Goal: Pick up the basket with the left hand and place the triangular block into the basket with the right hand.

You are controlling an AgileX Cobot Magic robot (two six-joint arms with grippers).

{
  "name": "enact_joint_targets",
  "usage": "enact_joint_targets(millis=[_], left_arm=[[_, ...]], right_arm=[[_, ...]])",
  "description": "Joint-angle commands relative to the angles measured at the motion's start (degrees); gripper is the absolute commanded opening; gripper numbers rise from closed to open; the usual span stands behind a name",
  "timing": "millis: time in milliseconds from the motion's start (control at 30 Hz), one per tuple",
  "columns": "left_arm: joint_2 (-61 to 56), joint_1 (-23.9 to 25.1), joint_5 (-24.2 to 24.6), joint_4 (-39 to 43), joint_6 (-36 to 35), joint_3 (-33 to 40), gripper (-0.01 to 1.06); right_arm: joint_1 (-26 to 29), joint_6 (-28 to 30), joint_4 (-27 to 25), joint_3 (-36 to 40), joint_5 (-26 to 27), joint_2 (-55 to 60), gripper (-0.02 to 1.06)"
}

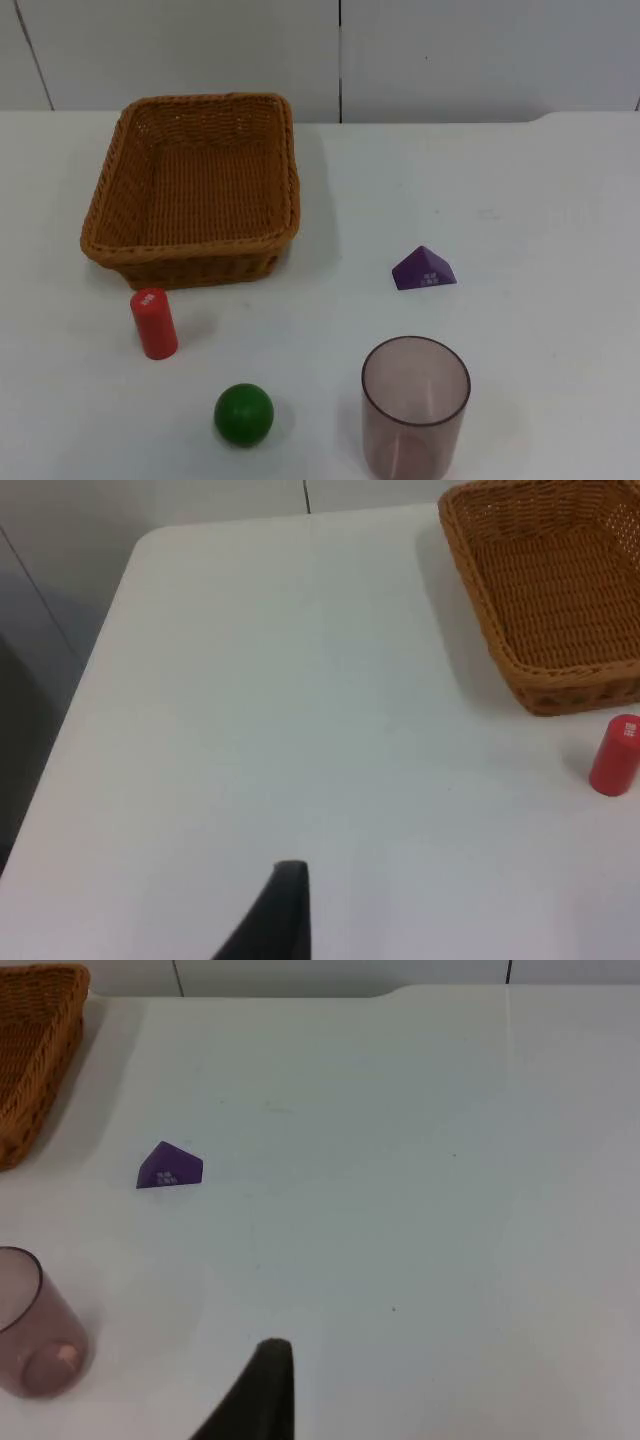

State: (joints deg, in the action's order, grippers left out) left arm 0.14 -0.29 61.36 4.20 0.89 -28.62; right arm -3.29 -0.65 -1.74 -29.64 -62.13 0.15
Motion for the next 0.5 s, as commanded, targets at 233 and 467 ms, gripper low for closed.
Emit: enact_joint_targets(millis=[233,467], left_arm=[[-0.1,-0.3,-0.2,2.4,-0.3,0.3,1.05],[-0.1,-0.3,-0.2,2.4,-0.9,0.3,1.05]], right_arm=[[0.1,-0.1,0.1,0.1,0.5,-0.1,1.05],[0.1,-1.6,1.2,0.1,0.5,-0.1,1.05]])
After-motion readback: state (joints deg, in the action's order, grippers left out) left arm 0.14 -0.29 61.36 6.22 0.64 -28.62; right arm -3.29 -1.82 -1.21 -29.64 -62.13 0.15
